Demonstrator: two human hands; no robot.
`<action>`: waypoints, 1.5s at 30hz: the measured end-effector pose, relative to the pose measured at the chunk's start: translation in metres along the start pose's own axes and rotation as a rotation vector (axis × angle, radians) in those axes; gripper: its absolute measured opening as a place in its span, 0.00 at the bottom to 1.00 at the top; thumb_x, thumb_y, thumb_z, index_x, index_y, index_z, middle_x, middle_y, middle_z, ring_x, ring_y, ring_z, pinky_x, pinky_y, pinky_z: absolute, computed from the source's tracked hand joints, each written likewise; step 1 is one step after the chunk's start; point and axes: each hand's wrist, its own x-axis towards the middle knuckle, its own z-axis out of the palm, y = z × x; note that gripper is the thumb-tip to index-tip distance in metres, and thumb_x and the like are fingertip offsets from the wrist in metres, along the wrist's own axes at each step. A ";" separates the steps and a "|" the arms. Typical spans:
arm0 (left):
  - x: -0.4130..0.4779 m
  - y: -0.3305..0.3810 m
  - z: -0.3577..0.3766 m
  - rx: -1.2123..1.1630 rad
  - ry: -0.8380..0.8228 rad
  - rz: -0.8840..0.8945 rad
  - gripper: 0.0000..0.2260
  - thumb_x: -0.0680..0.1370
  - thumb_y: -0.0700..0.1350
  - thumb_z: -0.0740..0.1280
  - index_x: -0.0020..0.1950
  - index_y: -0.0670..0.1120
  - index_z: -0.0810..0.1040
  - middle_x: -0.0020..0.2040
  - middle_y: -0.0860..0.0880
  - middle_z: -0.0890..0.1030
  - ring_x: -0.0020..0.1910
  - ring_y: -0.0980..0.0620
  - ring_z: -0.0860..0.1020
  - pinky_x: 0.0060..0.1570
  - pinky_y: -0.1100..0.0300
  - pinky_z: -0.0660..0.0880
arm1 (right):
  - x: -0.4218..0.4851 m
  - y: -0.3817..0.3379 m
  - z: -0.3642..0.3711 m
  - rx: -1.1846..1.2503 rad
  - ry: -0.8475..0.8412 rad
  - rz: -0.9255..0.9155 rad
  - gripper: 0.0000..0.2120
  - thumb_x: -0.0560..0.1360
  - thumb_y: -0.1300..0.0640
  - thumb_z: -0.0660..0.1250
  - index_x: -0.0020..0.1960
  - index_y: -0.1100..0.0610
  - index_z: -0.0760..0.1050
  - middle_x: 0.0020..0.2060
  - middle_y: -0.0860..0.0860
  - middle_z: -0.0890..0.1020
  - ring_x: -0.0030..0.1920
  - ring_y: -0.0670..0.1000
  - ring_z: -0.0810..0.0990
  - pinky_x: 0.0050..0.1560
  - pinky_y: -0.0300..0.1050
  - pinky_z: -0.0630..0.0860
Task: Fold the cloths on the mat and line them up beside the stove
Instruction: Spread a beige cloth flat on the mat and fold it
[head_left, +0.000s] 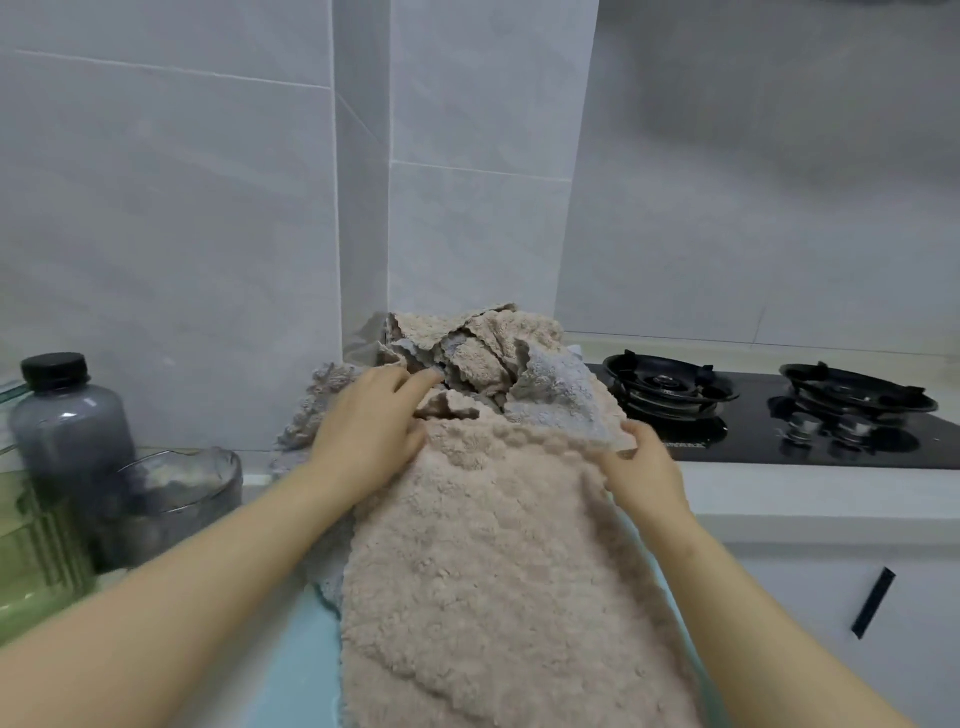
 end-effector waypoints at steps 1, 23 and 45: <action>-0.008 0.004 0.001 0.027 0.084 0.039 0.19 0.71 0.40 0.70 0.61 0.46 0.75 0.49 0.45 0.78 0.49 0.43 0.76 0.44 0.52 0.73 | -0.009 0.002 0.000 -0.011 -0.059 -0.015 0.23 0.76 0.58 0.62 0.70 0.52 0.64 0.50 0.53 0.77 0.46 0.54 0.75 0.45 0.46 0.70; -0.162 0.037 -0.014 -0.545 -0.402 0.132 0.27 0.62 0.70 0.62 0.54 0.56 0.77 0.49 0.66 0.73 0.53 0.69 0.69 0.55 0.75 0.64 | -0.148 0.043 -0.032 -0.522 -0.523 -0.464 0.32 0.52 0.25 0.57 0.53 0.36 0.66 0.49 0.36 0.69 0.53 0.42 0.66 0.54 0.37 0.63; -0.180 0.040 -0.025 -0.310 -0.095 0.018 0.24 0.70 0.41 0.65 0.64 0.56 0.69 0.54 0.52 0.81 0.51 0.48 0.80 0.45 0.59 0.76 | -0.162 0.054 -0.045 -0.345 -0.068 -0.302 0.14 0.73 0.68 0.62 0.56 0.58 0.77 0.49 0.49 0.79 0.48 0.47 0.70 0.42 0.33 0.60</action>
